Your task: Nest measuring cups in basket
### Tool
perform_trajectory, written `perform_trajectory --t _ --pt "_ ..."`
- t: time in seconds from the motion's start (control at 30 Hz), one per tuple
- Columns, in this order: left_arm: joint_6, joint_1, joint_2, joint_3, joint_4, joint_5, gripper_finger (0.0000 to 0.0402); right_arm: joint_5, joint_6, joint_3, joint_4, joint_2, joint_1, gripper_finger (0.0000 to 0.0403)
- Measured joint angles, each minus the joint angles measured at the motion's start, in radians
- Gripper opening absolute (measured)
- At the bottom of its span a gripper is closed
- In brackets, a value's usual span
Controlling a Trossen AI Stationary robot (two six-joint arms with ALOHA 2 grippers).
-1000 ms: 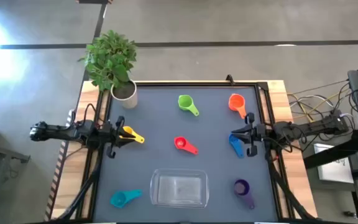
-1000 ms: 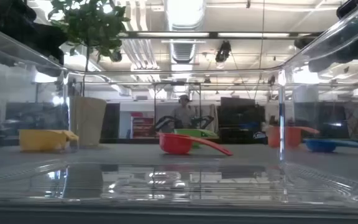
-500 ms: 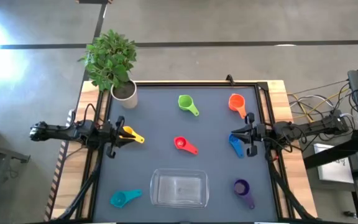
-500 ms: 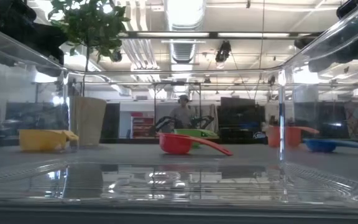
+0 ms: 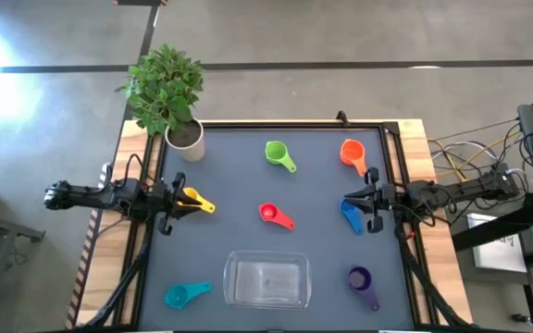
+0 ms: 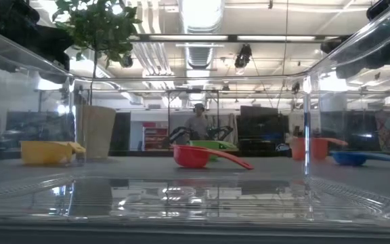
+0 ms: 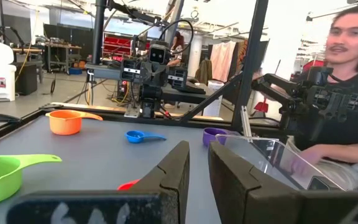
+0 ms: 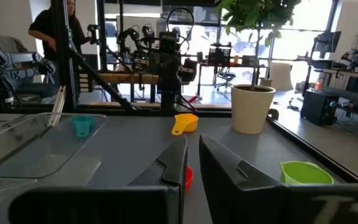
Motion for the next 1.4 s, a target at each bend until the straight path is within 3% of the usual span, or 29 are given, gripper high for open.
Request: perform_trajectory --t 1.1,1.4 --pt "0.000 0.000 0.000 0.000 0.000 0.000 0.0041 0.000 0.034 0.000 0.001 0.000 0.000 0.0034" --pt "0.000 0.000 0.000 0.000 0.000 0.000 0.0041 0.000 0.018 0.010 0.163 0.011 0.000 0.0034"
